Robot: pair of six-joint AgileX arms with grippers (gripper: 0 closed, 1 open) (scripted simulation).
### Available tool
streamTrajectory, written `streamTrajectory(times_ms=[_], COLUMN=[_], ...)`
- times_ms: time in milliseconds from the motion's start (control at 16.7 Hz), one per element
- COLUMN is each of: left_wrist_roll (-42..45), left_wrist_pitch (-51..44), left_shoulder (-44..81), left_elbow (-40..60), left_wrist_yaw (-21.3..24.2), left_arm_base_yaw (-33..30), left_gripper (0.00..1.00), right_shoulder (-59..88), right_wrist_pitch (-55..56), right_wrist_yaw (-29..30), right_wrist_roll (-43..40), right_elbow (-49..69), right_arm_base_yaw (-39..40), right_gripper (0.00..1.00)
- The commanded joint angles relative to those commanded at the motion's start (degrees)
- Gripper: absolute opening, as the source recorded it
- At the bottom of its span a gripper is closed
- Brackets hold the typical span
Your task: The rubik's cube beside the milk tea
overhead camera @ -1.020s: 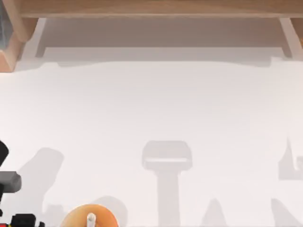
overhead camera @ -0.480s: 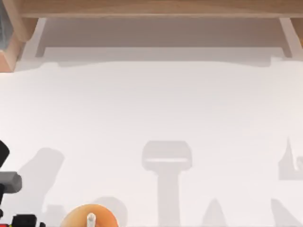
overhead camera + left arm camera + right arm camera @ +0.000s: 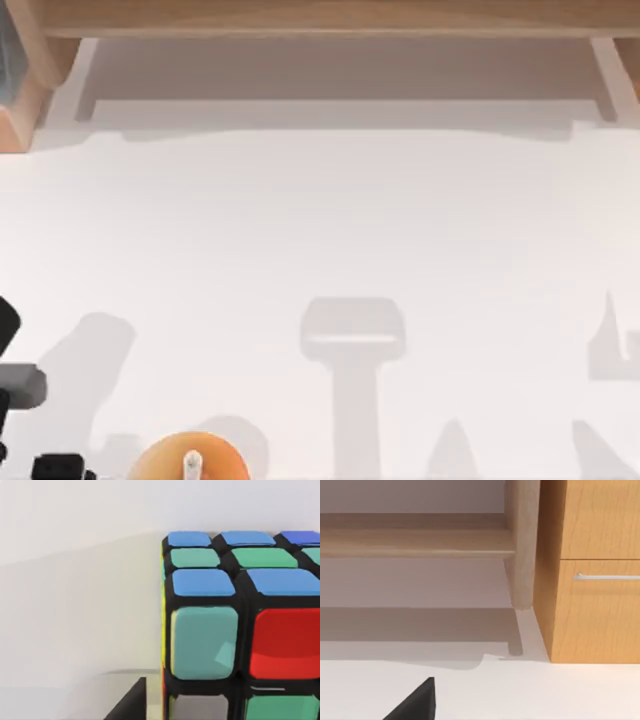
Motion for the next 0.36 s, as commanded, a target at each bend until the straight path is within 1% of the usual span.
streamTrajectory(times_ms=[60, 360], left_wrist_roll=[0.00, 0.00], left_wrist_pitch=[0.00, 0.00], left_shoulder=[0.00, 0.00], left_elbow=[0.00, 0.00], left_wrist_yaw=[0.00, 0.00], left_arm_base_yaw=[0.00, 0.00], left_gripper=[1.00, 1.00], right_shoulder=[0.00, 0.00], right_wrist_pitch=[0.00, 0.00], right_wrist_yaw=[0.00, 0.00], right_wrist_roll=[0.00, 0.00], right_elbow=[0.00, 0.00], right_arm_base_yaw=[0.00, 0.00], right_gripper=[1.00, 1.00])
